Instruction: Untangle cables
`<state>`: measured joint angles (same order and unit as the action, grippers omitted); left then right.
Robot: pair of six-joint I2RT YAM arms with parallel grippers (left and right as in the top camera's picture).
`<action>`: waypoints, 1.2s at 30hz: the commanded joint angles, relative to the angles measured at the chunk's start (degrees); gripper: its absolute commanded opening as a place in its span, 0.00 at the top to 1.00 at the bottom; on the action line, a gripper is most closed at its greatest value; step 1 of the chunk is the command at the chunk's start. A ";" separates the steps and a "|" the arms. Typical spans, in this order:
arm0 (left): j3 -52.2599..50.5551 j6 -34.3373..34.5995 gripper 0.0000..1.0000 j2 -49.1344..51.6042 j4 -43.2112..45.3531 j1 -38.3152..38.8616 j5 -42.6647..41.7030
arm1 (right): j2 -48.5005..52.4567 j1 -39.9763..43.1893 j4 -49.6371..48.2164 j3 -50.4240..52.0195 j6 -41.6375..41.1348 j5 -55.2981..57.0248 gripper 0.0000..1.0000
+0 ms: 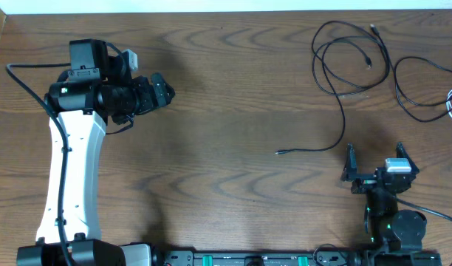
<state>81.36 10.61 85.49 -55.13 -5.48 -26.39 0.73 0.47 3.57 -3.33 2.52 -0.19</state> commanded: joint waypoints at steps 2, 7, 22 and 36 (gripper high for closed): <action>0.24 -0.50 0.04 -0.26 -0.09 -0.24 0.55 | -0.46 5.29 -0.48 2.10 -1.90 -6.34 0.01; 0.24 -0.50 0.03 -0.26 -0.09 -0.24 0.55 | -0.46 7.85 0.07 3.04 -1.81 -7.23 0.01; 0.24 -0.50 0.04 -0.26 -0.09 -0.24 0.55 | -0.46 7.82 0.28 3.02 -0.59 -5.77 0.01; 0.24 -0.50 0.03 -0.26 -0.09 -0.24 0.55 | -0.46 7.82 0.28 3.02 -0.59 -5.79 0.01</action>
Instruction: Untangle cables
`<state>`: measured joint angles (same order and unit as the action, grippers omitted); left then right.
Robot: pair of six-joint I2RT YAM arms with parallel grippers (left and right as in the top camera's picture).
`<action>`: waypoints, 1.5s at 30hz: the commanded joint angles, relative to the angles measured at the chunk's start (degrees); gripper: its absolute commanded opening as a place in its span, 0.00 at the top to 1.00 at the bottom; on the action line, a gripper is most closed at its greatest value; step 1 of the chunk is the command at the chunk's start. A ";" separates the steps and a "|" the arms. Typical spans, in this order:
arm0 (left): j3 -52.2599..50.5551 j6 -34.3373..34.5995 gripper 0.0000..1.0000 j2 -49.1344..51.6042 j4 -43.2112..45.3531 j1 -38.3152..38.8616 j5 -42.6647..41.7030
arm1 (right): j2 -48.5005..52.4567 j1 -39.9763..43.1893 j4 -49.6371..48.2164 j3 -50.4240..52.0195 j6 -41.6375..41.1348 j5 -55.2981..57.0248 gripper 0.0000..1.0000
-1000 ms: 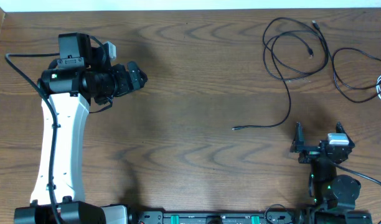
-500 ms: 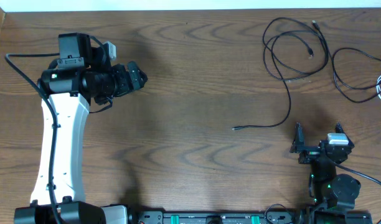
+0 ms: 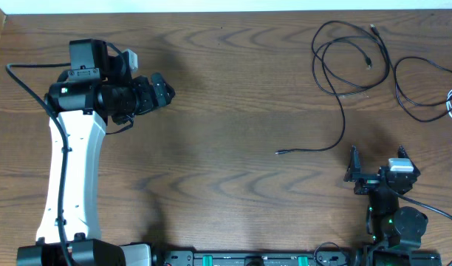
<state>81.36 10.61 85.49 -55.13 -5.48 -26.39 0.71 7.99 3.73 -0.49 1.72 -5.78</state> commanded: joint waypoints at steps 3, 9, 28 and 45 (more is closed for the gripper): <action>0.24 -1.68 0.03 -0.48 -0.02 -0.24 2.08 | -0.44 0.31 0.13 0.17 0.22 -0.17 0.01; 0.15 -3.08 0.04 -5.31 -2.51 0.13 12.33 | -0.44 0.31 0.13 0.17 0.22 -0.20 0.01; -16.22 -0.55 0.03 -46.01 1.14 3.19 16.35 | -0.37 0.31 0.13 0.17 0.22 -0.20 0.01; -46.93 -0.52 0.03 -77.79 13.81 2.38 15.52 | -0.37 0.31 0.13 0.17 0.22 -0.17 0.01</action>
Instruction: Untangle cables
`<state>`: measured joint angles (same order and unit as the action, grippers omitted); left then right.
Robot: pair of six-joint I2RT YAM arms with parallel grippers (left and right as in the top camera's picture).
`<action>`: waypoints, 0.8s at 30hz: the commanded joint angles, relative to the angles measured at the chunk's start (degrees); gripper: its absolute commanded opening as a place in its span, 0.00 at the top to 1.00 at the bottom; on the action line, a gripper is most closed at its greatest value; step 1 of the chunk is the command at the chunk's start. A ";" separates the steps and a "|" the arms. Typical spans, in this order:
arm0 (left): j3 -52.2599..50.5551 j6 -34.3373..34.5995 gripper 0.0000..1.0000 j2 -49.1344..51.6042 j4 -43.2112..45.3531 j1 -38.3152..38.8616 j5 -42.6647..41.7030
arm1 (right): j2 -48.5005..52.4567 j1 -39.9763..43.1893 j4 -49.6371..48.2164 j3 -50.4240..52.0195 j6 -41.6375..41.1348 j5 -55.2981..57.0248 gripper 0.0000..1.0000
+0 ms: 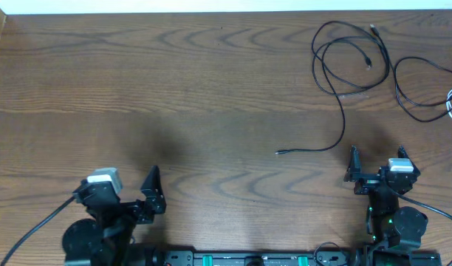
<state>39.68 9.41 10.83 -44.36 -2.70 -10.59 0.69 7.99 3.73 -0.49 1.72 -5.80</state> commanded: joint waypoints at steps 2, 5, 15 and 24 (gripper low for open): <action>-9.14 0.70 0.03 -5.16 6.47 -0.39 -0.33 | -0.35 0.31 0.13 0.17 0.22 -0.17 0.01; -13.97 0.70 0.03 -7.30 10.99 -0.39 -0.55 | -0.35 0.31 0.13 0.17 0.22 -0.15 0.01; -27.08 -1.75 0.03 -10.75 23.50 -0.33 -0.46 | -0.35 0.31 0.13 0.17 0.22 -0.17 0.01; -37.13 -12.41 0.03 -10.75 37.18 -0.33 -0.46 | -0.35 0.33 0.13 0.17 0.22 -0.17 0.01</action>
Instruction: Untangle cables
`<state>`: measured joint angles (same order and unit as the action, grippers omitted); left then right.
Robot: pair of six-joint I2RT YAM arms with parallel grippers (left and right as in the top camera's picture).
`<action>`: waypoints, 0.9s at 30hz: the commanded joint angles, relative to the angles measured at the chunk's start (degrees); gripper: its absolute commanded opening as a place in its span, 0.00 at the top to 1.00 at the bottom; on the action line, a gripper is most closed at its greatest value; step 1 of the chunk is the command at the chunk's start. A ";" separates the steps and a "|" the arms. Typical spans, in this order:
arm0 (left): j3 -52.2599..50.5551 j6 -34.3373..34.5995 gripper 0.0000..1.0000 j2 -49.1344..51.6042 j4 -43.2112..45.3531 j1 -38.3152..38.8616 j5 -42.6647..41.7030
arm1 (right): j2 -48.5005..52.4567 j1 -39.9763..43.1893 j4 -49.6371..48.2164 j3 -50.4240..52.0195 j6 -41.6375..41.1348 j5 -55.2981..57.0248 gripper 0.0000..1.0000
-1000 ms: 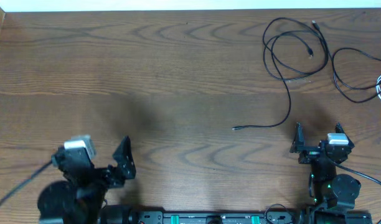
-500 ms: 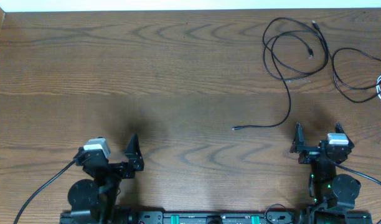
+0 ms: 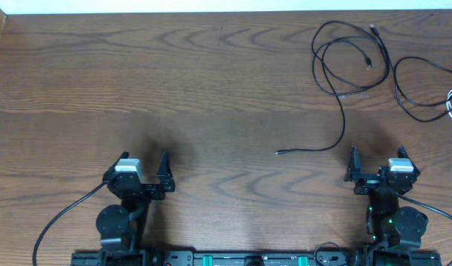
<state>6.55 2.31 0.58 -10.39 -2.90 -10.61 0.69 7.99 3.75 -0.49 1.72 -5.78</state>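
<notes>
A long black cable (image 3: 343, 70) lies in loops at the table's back right. Its loose tail runs down to a plug end (image 3: 279, 152) near the middle. A second black cable (image 3: 422, 92) curves beside it, and a white cable shows at the right edge. The two black cables lie close together; I cannot tell whether they cross. My left gripper (image 3: 145, 159) sits folded at the front left, open and holding nothing. My right gripper (image 3: 376, 153) sits at the front right, open and holding nothing, just below the long cable's tail.
The brown wooden table (image 3: 174, 81) spans the view. A white wall strip (image 3: 211, 6) runs along its far edge. The arm bases and a black rail with green connectors (image 3: 248, 258) line the front edge. The left arm's own lead (image 3: 60, 222) trails at the front left.
My left arm has shifted a little right and toward the table along the front edge, and its gripper now points straight ahead. The right arm and the cables have not moved.
At first my left arm reached out over the left part of the table, far from the cables, with the right arm folded at the front right. It stayed so, the right arm settling slightly. Then the left arm was folded at the front edge, and it is now squared up there.
</notes>
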 commanded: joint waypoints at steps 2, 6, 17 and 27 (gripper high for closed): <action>-6.08 -5.86 0.03 -0.52 6.84 -0.13 0.04 | -0.35 0.33 0.11 0.17 0.22 -0.17 0.01; -6.34 -8.11 0.03 -0.52 7.19 1.29 0.52 | -0.35 0.33 0.11 0.17 0.22 -0.20 0.01; -6.32 -8.07 0.03 -0.52 7.28 2.34 0.83 | -0.35 0.33 0.11 0.17 0.22 -0.17 0.01; -6.32 -8.07 0.03 -0.35 7.28 2.34 0.83 | -0.35 0.31 0.11 0.17 0.22 -0.17 0.01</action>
<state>1.96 -4.82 0.60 -2.44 -0.69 -10.13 0.67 7.99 3.66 -0.45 1.72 -5.78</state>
